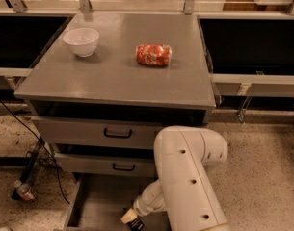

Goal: Pick rxbar chocolate from bottom drawer and place on counter

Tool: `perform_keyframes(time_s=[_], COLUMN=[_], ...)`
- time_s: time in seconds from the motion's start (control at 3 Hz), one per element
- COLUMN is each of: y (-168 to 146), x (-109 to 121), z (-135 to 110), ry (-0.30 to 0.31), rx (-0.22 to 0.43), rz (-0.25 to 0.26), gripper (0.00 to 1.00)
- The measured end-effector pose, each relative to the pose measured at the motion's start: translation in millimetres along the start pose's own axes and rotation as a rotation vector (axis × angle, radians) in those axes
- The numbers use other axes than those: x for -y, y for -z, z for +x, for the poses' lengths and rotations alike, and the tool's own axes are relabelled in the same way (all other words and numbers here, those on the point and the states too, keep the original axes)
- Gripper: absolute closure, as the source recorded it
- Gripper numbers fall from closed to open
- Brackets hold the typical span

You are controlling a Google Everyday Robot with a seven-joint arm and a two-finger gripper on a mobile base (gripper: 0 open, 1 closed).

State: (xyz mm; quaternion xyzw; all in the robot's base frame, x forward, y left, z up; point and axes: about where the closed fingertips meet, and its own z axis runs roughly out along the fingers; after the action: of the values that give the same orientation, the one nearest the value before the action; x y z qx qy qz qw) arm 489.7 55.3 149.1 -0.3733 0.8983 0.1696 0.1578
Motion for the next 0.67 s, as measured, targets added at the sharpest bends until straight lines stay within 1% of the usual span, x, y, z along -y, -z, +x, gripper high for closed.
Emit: perform_keyframes(time_s=[0.67], y=[0.0], x=[-0.1], z=[0.1], ry=[0.000], rx=[0.000], rz=[0.000], gripper=[0.00])
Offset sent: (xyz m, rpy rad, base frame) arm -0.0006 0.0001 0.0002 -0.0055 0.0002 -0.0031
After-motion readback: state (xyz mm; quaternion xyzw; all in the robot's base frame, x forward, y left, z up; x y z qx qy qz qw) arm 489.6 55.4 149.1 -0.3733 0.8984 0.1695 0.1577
